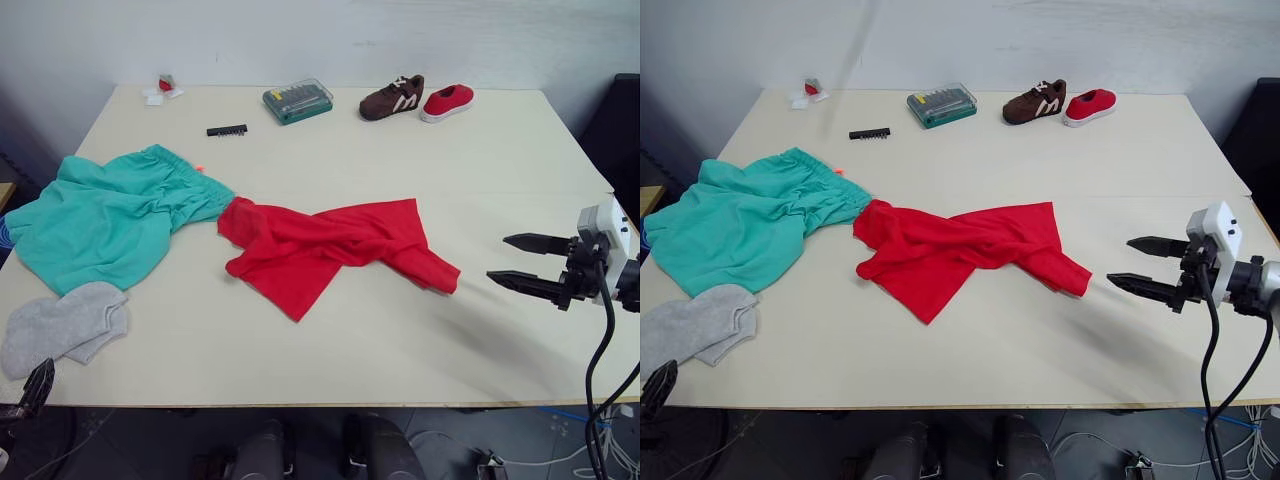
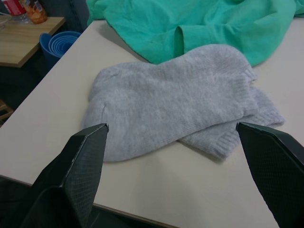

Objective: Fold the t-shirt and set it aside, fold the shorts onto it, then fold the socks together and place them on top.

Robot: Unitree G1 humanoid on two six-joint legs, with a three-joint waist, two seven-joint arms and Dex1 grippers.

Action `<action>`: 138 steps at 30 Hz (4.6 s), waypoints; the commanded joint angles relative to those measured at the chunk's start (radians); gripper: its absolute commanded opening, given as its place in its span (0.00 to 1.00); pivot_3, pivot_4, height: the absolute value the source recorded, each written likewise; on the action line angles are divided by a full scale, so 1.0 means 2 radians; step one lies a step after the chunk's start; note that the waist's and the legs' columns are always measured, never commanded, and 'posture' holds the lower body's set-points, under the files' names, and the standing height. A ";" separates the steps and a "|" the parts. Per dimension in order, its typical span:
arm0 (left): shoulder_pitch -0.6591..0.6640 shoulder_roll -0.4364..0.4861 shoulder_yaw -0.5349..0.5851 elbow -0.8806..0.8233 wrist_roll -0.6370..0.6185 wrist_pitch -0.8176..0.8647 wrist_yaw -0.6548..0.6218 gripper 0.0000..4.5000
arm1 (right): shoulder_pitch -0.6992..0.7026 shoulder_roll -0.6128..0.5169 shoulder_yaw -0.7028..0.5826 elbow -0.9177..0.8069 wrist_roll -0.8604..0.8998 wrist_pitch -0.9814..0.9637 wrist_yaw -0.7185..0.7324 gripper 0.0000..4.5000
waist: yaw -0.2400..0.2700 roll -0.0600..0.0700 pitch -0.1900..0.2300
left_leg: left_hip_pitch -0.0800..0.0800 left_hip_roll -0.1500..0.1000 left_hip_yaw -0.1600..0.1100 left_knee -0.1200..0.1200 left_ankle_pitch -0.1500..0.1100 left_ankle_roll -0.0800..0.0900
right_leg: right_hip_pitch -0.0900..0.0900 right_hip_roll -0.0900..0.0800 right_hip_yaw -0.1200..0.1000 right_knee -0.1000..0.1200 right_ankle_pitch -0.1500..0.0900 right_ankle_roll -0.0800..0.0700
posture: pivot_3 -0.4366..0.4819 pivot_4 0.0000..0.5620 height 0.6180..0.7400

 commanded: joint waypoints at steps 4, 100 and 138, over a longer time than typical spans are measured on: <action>-0.003 0.005 0.017 -0.021 -0.017 0.008 0.011 1.00 | -0.010 0.003 -0.013 0.001 0.000 -0.010 -0.001 0.99 | 0.000 0.000 0.000 | 0.000 0.000 0.000 0.000 0.000 0.000 | 0.000 0.000 0.000 0.000 0.000 0.000 | 0.48 0.27 1.00; -0.470 0.265 -0.551 0.161 0.269 -0.073 -0.490 0.00 | -0.129 0.150 0.075 0.026 0.001 0.299 -0.273 0.96 | -0.011 0.001 0.001 | 0.000 0.001 0.001 0.005 0.005 -0.004 | -0.001 0.002 0.001 0.009 -0.001 -0.001 | 0.48 0.27 1.00; -0.353 0.386 -0.469 0.099 0.152 0.029 -0.571 0.00 | 0.192 0.017 0.064 -0.161 -0.296 -0.415 -0.127 0.01 | -0.009 0.001 0.001 | 0.001 0.001 0.002 0.001 0.005 -0.006 | -0.002 0.002 0.003 0.007 -0.001 0.000 | 0.48 0.27 1.00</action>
